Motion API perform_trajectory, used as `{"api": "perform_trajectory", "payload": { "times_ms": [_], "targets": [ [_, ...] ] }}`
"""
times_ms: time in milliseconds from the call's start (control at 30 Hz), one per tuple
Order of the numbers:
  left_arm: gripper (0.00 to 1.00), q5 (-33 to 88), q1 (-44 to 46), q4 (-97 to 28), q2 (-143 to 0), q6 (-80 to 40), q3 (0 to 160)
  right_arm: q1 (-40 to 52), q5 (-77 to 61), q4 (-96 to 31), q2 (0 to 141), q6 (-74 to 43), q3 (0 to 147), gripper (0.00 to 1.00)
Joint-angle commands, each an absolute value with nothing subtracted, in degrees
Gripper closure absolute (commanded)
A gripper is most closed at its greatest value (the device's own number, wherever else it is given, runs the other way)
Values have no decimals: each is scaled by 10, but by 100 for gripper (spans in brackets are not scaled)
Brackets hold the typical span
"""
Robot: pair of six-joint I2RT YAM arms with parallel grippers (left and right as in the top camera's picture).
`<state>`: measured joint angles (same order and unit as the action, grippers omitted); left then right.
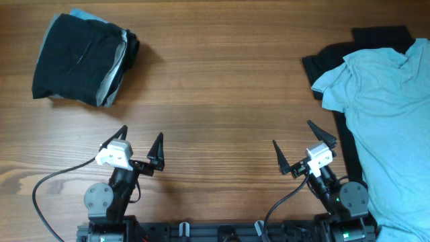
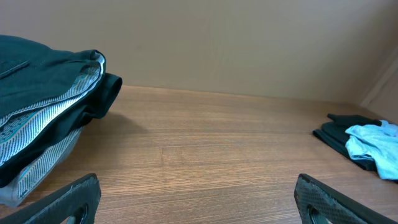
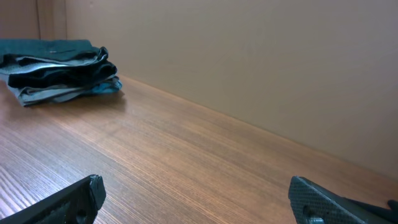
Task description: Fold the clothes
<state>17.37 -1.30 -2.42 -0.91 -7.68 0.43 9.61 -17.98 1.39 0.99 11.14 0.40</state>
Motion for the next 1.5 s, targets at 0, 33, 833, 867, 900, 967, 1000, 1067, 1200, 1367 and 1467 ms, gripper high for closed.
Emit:
{"api": "perform_trajectory", "payload": {
  "times_ms": [0,33,833,867,900,967,1000,1067,1200,1367,1467],
  "targets": [
    [0,168,-12,-28,-12,-82,3,97,-180,16,8,105,3,0],
    [0,168,-12,-28,-12,-82,3,97,-180,16,8,105,3,0],
    [0,168,-12,-28,-12,-82,3,97,-180,16,8,105,3,0],
    [0,168,-12,-28,-12,-82,3,97,-180,16,8,105,3,0],
    [0,169,-12,-27,-12,-82,3,97,-180,16,8,105,3,0],
    [0,169,-12,-24,-12,-82,3,97,-180,16,8,105,3,0],
    [0,169,-12,-24,-12,-82,3,97,-180,19,8,107,3,0],
    [0,168,-12,-22,-12,-82,3,97,-178,42,8,130,3,0],
    [0,196,-12,-22,-12,-82,3,97,-246,50,8,112,3,0],
    [0,214,-12,27,-12,-112,8,97,-278,65,8,-9,9,0],
    [0,197,-12,78,-13,-126,35,97,-261,63,11,-82,38,0]
  ]
}}
